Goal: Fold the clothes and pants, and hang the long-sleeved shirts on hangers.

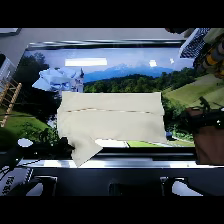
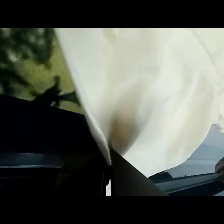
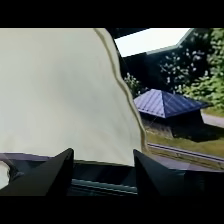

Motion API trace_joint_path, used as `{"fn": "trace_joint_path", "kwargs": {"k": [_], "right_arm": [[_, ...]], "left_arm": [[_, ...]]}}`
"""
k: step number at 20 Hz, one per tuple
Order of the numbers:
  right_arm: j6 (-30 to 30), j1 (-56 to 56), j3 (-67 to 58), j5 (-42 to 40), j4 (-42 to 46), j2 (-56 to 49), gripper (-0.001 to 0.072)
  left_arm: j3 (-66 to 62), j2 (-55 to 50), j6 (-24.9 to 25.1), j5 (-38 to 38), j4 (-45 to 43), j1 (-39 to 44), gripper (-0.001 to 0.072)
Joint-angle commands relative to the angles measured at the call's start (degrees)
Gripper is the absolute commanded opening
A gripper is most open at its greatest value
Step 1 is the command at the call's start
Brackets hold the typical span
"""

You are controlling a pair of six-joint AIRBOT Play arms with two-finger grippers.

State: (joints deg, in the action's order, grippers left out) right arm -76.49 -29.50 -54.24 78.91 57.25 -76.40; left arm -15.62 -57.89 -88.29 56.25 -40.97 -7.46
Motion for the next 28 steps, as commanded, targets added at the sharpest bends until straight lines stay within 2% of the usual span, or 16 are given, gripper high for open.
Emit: {"fn": "trace_joint_path", "kwargs": {"k": [1,5,14,15,17,18,20,25,28], "right_arm": [[1.1,-0.1,8.5,-5.7,1.1,-0.1,0.0428],[2.0,-0.1,13.0,-8.8,1.1,-0.1,0.0428],[2.4,2.9,17.3,-8.6,-2.2,-0.1,0.0411],[2.4,4.4,17.4,-8.7,-2.1,-0.1,0.0347],[2.4,5.8,17.3,-9.7,-2.5,0.3,0.0088],[2.4,5.8,17.2,-9.9,-3.0,0.9,0.0031],[2.0,5.7,16.4,-8.6,-2.7,2.9,0.0031],[-5.4,5.7,14.1,2.8,5.4,11.9,0.003],[-8.3,5.7,14.1,11.1,12.4,17.7,0.003]], "left_arm": [[-0.1,0.0,0.0,0.0,0.0,0.0,0.0017],[-0.1,0.0,0.0,-0.1,0.0,0.0,0.0017],[-0.1,0.0,0.0,-0.2,0.0,0.0,0.0017],[-0.1,0.0,0.0,-0.2,0.0,0.0,0.0017],[-0.6,0.0,0.0,-0.2,0.0,0.0,0.0016],[-1.4,0.0,0.5,0.3,0.0,0.0,0.0016],[-4.3,0.3,0.8,4.1,-1.5,-1.1,0.0015],[-12.6,7.5,-7.4,23.6,-16.3,-5.9,0.0014],[-16.6,15.3,-9.9,32.3,-19.3,-6.8,0.0014]]}}
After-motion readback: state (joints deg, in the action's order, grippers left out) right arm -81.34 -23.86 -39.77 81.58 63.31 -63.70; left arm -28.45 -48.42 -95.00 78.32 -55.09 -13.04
